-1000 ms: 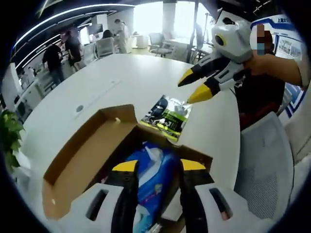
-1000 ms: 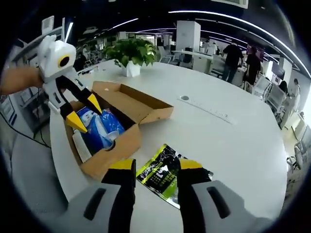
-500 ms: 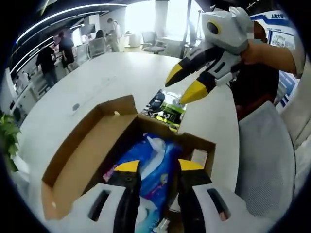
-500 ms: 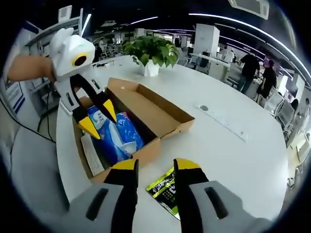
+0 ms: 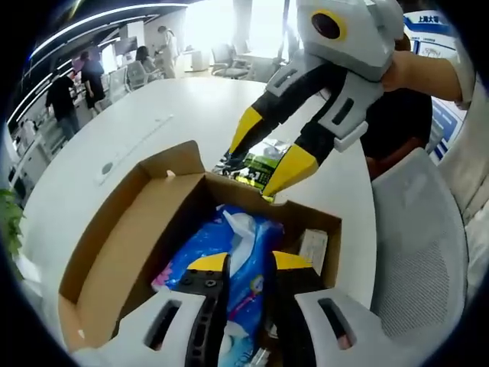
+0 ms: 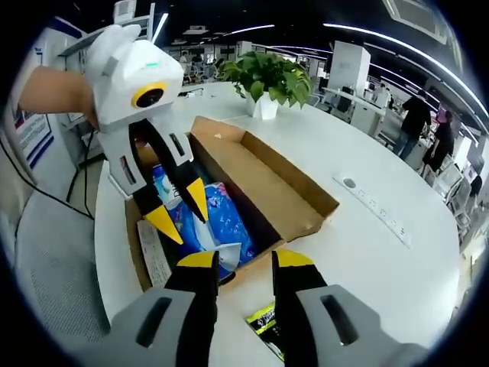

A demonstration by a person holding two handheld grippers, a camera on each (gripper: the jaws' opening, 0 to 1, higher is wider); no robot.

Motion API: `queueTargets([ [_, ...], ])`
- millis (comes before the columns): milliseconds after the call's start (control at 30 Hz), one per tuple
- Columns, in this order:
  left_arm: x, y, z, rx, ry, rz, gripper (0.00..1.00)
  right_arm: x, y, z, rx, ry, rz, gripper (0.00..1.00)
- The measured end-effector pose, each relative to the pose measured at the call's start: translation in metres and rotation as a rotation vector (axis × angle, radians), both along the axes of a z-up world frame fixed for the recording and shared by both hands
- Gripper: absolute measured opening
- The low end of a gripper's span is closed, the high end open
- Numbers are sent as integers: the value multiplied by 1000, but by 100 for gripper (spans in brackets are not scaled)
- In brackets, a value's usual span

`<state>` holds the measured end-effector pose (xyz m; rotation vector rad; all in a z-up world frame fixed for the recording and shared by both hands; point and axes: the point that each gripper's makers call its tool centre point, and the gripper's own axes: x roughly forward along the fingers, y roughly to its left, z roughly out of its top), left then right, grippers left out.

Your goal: Operate the shoe box by opening the lid, removing the specified soft item, and placing it in the target area until the item is outside and the box remains undamaged.

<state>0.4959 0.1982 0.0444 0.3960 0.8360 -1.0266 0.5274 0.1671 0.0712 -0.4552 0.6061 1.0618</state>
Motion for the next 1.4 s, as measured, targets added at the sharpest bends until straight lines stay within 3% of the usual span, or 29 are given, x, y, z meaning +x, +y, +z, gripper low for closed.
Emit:
queueTargets([
  [400,-4,0,-8,24,13,-25,5,2,25,-21,-29,25,50,22],
  [833,-8,1,-8,17,24,-14,1,3,43,-43,-77,51,99,19],
  [1400,-11,2,-8,12,38,-8,0,-4,56,-41,-52,102,156,17],
])
